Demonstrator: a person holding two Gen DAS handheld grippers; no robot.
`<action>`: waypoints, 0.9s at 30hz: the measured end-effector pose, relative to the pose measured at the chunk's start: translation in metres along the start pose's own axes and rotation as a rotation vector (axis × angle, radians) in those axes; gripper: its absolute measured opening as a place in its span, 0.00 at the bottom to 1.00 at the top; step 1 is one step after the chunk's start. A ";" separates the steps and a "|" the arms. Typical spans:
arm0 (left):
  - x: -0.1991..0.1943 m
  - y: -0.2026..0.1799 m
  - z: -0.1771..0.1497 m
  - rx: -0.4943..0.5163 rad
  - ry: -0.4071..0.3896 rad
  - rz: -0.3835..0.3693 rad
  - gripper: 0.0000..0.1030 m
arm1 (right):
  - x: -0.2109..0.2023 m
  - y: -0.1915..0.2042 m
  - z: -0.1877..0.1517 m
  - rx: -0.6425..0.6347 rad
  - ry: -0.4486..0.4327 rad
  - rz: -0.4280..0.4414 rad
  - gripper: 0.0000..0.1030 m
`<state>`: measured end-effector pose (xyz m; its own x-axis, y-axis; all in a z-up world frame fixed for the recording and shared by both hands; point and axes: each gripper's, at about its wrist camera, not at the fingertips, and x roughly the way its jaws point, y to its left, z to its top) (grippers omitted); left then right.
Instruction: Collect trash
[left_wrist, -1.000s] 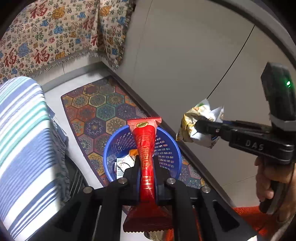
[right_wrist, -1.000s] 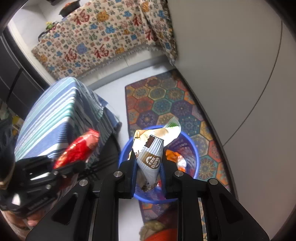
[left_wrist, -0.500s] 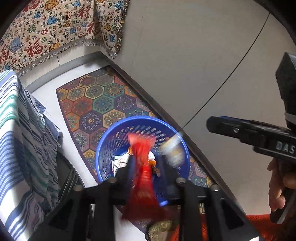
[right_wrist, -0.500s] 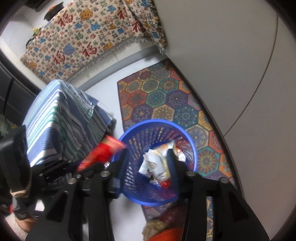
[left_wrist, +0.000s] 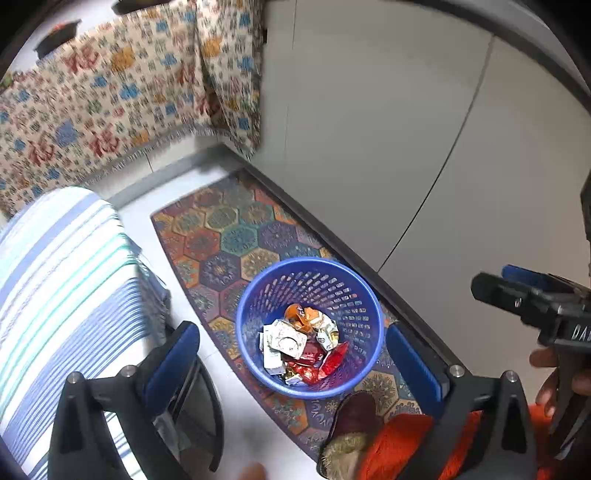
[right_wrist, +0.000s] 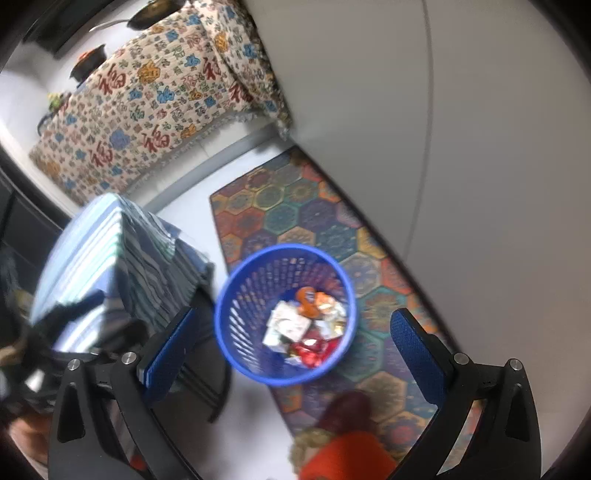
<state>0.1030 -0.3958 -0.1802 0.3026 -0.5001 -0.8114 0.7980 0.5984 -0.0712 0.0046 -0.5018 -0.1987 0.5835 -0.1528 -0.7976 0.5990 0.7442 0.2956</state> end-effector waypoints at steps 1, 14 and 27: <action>-0.009 -0.001 -0.004 0.006 -0.010 0.016 1.00 | -0.009 0.003 -0.006 -0.010 -0.014 -0.014 1.00; -0.093 -0.015 -0.040 0.011 0.000 0.200 1.00 | -0.111 0.033 -0.059 -0.058 -0.115 -0.084 1.00; -0.145 -0.010 -0.042 -0.013 -0.074 0.172 1.00 | -0.141 0.062 -0.083 -0.099 -0.098 -0.067 1.00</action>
<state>0.0286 -0.3027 -0.0861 0.4717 -0.4344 -0.7673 0.7246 0.6868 0.0567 -0.0866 -0.3801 -0.1115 0.5973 -0.2636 -0.7574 0.5844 0.7899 0.1860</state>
